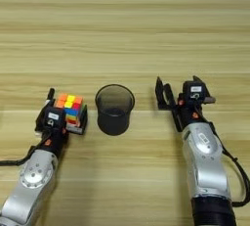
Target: Move the objects on the table
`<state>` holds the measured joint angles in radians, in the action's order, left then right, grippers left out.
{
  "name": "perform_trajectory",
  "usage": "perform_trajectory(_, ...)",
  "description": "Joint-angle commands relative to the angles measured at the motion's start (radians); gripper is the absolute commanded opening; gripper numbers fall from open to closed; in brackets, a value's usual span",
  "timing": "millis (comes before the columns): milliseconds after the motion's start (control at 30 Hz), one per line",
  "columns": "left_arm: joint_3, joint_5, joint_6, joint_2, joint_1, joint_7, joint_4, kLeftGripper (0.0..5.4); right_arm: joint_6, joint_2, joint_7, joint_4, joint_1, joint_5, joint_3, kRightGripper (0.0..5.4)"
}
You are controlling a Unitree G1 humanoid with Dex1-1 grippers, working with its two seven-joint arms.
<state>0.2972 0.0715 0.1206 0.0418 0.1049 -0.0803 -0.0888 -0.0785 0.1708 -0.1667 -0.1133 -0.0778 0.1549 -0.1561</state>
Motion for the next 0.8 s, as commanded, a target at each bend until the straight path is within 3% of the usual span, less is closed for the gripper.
perform_trajectory(33,0.0,-0.007,0.005,0.041,-0.006,0.005,0.02,5.37,-0.002,0.001,-0.003,0.005,-0.008,-0.001,0.0,5.4)
perform_trajectory(367,-0.043,-0.024,0.029,0.017,-0.015,0.024,0.096,5.37,-0.003,0.0,-0.003,0.001,-0.01,-0.002,0.002,5.4)
perform_trajectory(800,-0.226,-0.048,0.009,-0.037,-0.036,0.016,0.185,5.37,-0.012,0.005,-0.004,0.024,0.003,-0.002,-0.003,5.4)
